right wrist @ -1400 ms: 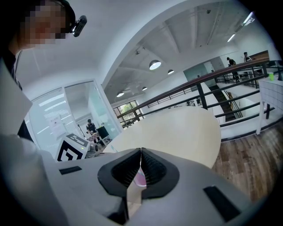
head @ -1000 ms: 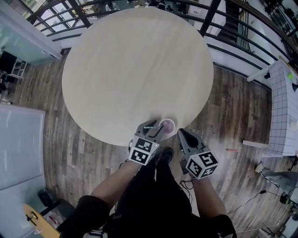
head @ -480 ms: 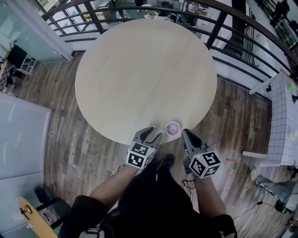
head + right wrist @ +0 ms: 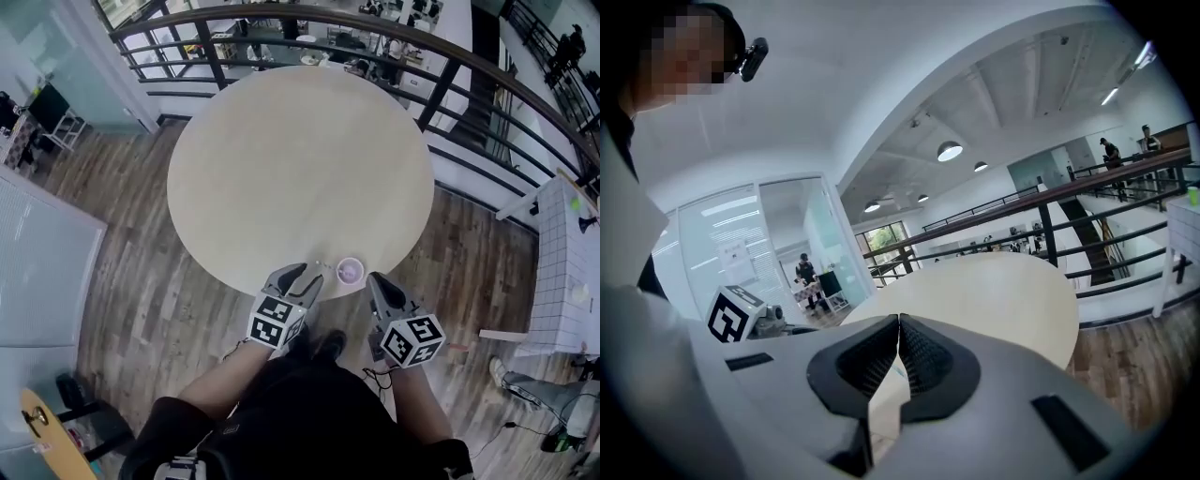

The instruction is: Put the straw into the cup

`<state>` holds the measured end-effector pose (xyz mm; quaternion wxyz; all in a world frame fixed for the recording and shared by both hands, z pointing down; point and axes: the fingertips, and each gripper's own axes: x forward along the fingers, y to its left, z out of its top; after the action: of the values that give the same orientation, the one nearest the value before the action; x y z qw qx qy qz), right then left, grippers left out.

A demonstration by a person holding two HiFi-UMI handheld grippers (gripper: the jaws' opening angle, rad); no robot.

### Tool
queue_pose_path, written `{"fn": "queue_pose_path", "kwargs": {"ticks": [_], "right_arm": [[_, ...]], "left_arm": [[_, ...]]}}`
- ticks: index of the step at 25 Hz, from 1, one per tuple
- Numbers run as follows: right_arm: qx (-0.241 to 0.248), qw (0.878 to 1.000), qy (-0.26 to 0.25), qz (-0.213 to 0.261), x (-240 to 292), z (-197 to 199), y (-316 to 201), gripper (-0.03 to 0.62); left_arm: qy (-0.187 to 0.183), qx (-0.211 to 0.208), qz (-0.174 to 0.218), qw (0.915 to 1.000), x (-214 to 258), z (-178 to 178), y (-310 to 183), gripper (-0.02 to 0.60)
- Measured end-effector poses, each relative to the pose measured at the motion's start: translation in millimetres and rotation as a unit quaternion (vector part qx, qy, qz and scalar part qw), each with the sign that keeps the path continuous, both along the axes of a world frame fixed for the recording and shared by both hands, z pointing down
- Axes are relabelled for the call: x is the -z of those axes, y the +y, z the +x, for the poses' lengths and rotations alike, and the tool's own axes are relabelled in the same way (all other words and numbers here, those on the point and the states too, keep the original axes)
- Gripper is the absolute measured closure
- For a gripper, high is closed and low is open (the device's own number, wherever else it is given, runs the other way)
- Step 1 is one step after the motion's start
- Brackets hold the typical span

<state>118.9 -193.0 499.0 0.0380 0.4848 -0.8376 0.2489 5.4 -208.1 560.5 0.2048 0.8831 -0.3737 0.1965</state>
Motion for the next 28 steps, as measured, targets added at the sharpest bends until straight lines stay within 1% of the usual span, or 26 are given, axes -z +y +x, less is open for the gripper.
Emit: {"fn": "queue_pose_path", "kwargs": {"ticks": [8, 12, 14, 17, 20, 24, 28], "right_arm": [[-0.003, 1.000, 0.008, 0.023, 24.8, 4.5, 11.6, 0.572], [-0.011, 0.999, 0.000, 0.041, 43.0, 13.0, 17.7, 0.572], [-0.013, 0.998, 0.005, 0.054, 53.3, 17.6, 20.6, 0.574], [-0.008, 0.997, 0.013, 0.077, 70.1, 20.5, 26.4, 0.574], [-0.002, 0.995, 0.007, 0.102, 93.1, 20.4, 33.1, 0.574], [-0.001, 0.992, -0.008, 0.129, 122.1, 23.3, 39.6, 0.574], [-0.002, 0.990, -0.012, 0.143, 134.6, 26.8, 44.1, 0.574]], "left_arm": [[0.029, -0.017, 0.054, 0.9980, 57.1, 15.6, 4.3, 0.422], [0.043, -0.019, 0.087, 0.9951, 87.0, 19.3, 6.4, 0.458], [0.047, -0.020, 0.103, 0.9934, 100.8, 20.3, 8.5, 0.476], [0.058, -0.026, 0.119, 0.9909, 120.1, 22.2, 14.5, 0.502], [0.067, -0.034, 0.139, 0.9875, 141.2, 24.9, 20.5, 0.526], [0.076, -0.036, 0.162, 0.9833, 165.6, 24.3, 25.3, 0.541], [0.075, -0.028, 0.185, 0.9795, 177.9, 21.8, 27.0, 0.563]]}}
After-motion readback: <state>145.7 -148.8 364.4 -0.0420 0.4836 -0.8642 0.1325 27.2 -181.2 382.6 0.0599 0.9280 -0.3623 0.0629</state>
